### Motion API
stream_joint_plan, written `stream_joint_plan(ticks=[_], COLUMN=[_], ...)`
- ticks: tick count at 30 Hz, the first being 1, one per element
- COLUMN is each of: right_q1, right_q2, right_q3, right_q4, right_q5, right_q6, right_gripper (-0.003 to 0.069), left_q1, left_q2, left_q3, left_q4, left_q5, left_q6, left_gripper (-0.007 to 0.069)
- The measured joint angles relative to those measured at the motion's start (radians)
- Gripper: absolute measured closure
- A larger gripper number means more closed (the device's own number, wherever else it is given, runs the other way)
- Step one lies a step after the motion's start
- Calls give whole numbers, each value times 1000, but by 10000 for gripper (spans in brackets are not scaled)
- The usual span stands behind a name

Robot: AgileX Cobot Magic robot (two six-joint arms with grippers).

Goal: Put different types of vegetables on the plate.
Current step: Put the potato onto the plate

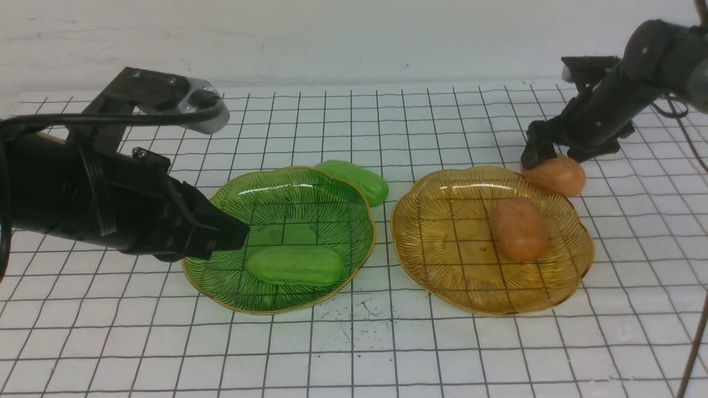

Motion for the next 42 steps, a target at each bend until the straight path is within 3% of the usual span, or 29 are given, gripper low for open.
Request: stream_joint_plan(ticks=[6,15,18,25,31,34,37,42], right_q1=[0,-17,-4,103,214,255,258,258], right_q2=[21,-157,-291,-337,-337,-336,-336,-336], right_q3=[-3,-1,-7,9,119,225,284,329], right_q4=[5,-4,44,58,15,11,11,-1], right_q5=[-14,79,178,199,200,200,199,198], right_q6=[61,157,182,186,192,193,193,195], right_gripper=[123,122,122,122,122,122,122,122], left_q1=[0,0,0,-12,-129,-222,-256,-261], left_q2=[0,0,4,83,232,364,474,630], left_q3=[0,0,-6,-135,-362,-532,-661,-833], left_q4=[0,0,1,37,302,522,586,582], left_q5=[26,37,-5,-5,81,147,190,243], left_q6=[0,-17,-115,-244,-524,-730,-826,-907], left_gripper=[632,632,632,632,632,632,632,631])
